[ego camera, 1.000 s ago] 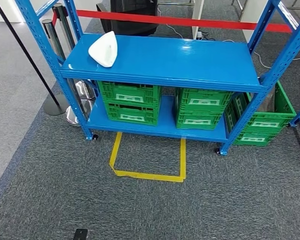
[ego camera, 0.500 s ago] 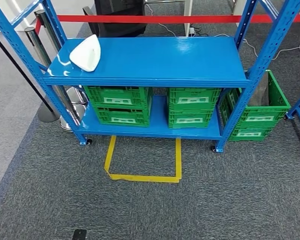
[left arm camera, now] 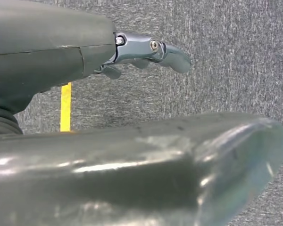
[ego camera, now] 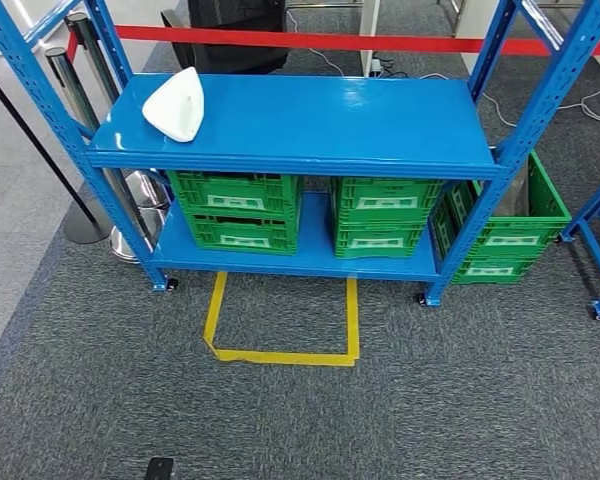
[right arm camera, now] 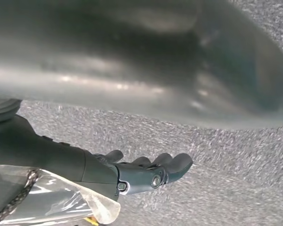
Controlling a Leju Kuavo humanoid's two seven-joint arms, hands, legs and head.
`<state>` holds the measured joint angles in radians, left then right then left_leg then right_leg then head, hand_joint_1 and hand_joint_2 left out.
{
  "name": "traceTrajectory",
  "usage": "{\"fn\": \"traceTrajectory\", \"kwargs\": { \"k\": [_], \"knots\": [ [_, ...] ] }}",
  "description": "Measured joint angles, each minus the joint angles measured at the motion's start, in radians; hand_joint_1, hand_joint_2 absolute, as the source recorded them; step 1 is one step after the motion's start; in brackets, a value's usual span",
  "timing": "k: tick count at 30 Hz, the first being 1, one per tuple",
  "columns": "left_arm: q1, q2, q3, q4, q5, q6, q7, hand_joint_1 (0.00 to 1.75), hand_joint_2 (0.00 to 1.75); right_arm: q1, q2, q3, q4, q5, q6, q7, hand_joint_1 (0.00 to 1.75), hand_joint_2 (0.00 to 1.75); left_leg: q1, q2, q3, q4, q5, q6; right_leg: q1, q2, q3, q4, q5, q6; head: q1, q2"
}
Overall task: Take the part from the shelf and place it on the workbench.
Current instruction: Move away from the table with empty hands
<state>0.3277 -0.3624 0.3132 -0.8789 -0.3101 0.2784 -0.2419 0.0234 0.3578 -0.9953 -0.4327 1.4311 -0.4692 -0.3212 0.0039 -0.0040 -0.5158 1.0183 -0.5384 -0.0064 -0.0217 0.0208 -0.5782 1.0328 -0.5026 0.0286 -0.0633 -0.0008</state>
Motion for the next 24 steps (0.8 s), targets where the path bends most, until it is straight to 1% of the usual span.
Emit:
{"fn": "traceTrajectory", "kwargs": {
  "k": [6,15,24],
  "knots": [
    [0.000,0.000,0.000,0.000,-0.003,0.006,0.001,0.00,0.00,-0.001,0.000,0.001,0.000,-0.002,0.000,-0.003,0.00,0.00,-0.001,0.000,0.000,0.001,-0.002,0.004,-0.001,0.000,0.001,-0.002,0.001,0.002,0.000,0.000],
    [0.000,0.000,0.000,0.000,0.019,0.012,0.000,0.00,0.00,0.000,0.000,0.001,0.000,-0.006,0.000,-0.007,0.00,0.00,-0.001,0.000,0.001,0.000,-0.002,0.004,0.000,0.000,0.001,-0.002,0.000,0.003,-0.001,0.000],
    [0.000,0.000,-0.002,-0.001,0.040,0.039,0.000,0.00,0.00,0.000,0.000,0.002,0.000,-0.015,-0.001,-0.007,0.00,0.00,0.000,0.000,0.001,0.000,-0.002,0.004,0.001,0.000,0.001,-0.002,0.000,0.003,0.000,0.000]
  ]
}}
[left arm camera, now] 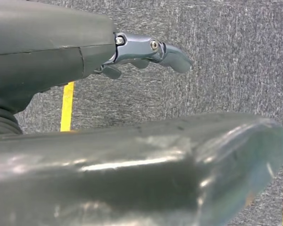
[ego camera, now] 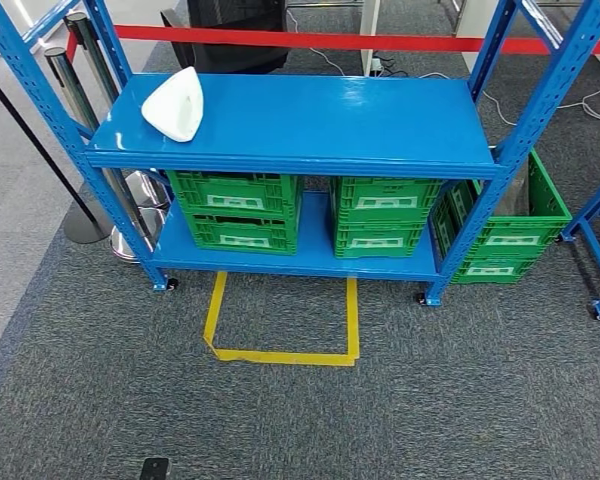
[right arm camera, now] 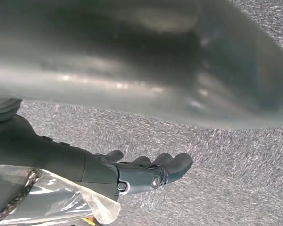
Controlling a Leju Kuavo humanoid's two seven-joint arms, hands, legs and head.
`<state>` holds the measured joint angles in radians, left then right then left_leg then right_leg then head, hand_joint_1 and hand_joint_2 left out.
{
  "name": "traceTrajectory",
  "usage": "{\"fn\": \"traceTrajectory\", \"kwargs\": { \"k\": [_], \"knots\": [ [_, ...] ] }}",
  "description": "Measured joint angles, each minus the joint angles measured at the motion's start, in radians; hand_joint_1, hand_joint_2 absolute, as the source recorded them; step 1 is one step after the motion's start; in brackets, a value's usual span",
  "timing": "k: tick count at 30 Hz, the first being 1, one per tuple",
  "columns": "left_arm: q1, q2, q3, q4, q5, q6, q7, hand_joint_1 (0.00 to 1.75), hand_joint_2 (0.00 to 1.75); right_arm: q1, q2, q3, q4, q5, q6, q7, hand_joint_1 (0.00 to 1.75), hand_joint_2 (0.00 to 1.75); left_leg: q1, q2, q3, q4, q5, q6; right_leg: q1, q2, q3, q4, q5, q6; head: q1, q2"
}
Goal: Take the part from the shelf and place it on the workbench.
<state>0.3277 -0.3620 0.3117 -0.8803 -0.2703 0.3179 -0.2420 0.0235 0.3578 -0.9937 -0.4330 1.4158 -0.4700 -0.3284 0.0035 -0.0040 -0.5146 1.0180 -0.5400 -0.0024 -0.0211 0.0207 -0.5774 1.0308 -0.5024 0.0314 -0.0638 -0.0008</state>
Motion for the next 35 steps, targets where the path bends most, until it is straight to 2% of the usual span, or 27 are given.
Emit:
{"fn": "traceTrajectory", "kwargs": {
  "k": [12,13,16,17,25,35],
  "knots": [
    [0.000,0.000,-0.007,-0.002,0.011,0.018,0.007,0.00,0.00,0.000,0.000,0.003,0.000,-0.002,0.000,0.000,0.00,0.00,0.000,0.000,0.000,0.000,0.000,0.000,0.000,0.000,0.000,0.000,0.000,0.000,0.000,0.000],
    [0.000,0.000,-0.008,-0.002,0.010,0.021,0.008,0.00,0.44,0.000,0.000,0.004,0.000,-0.002,0.000,0.000,0.00,0.00,0.000,0.000,0.000,0.000,0.000,0.000,0.000,0.000,0.000,0.000,0.000,0.000,0.000,0.000],
    [0.000,0.000,-0.011,-0.002,0.008,0.027,0.009,0.00,1.75,0.000,0.000,0.006,0.000,-0.003,-0.001,0.001,0.00,1.31,0.000,0.000,0.000,0.000,0.000,0.000,0.000,0.000,0.000,0.000,0.000,0.000,0.000,0.000],
    [0.000,0.000,-0.013,-0.002,0.007,0.030,0.009,0.00,1.75,0.000,0.000,0.008,0.000,-0.004,0.000,0.002,0.00,1.75,0.000,0.000,0.000,0.000,0.000,0.000,0.000,0.000,0.000,0.000,0.000,0.000,0.000,0.000],
    [-0.001,0.000,-0.015,-0.002,-0.001,0.026,0.001,0.00,1.75,0.002,0.000,0.013,-0.001,-0.037,0.013,-0.005,0.00,1.75,0.000,0.000,0.000,0.000,0.000,0.000,0.000,0.000,0.000,0.000,0.000,0.000,0.000,0.000],
    [-0.006,0.001,-0.016,0.005,-0.047,0.087,0.063,0.00,1.75,0.006,0.000,0.031,-0.003,-0.055,0.009,0.036,0.00,1.75,0.000,0.000,0.000,0.000,0.000,0.000,0.000,0.000,0.000,0.000,0.000,0.000,0.000,0.000]
  ]
}}
